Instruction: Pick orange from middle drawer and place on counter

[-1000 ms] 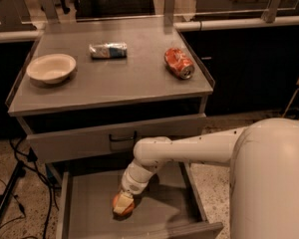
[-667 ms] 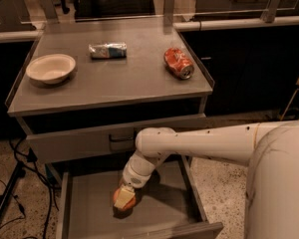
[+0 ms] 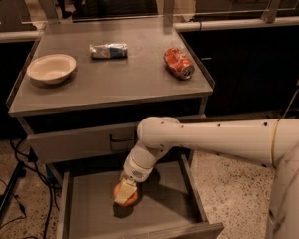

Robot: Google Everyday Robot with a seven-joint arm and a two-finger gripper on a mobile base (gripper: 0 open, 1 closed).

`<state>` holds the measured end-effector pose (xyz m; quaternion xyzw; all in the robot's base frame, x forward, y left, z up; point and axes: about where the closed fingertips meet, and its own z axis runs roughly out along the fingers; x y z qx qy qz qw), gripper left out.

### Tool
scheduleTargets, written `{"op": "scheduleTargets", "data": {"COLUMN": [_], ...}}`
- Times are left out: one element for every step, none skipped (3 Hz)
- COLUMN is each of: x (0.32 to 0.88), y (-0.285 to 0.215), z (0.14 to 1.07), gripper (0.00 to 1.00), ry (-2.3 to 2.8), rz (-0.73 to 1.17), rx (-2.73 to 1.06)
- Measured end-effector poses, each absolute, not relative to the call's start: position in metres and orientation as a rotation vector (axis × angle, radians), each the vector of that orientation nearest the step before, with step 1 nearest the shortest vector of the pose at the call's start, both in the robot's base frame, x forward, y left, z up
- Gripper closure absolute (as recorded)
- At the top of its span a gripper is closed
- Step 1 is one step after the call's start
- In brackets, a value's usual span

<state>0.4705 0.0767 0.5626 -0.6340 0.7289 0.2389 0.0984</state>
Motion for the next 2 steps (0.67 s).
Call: {"op": "scheduleTargets", "data": {"x": [0.465,0.454], "y": [0.077,0.071], "z": [0.574,0.636], "gripper": [1.00,1.00], "ry": [2.150,2.145], "rz": [0.714,0.645], "rx": [-1.900,-1.933]}}
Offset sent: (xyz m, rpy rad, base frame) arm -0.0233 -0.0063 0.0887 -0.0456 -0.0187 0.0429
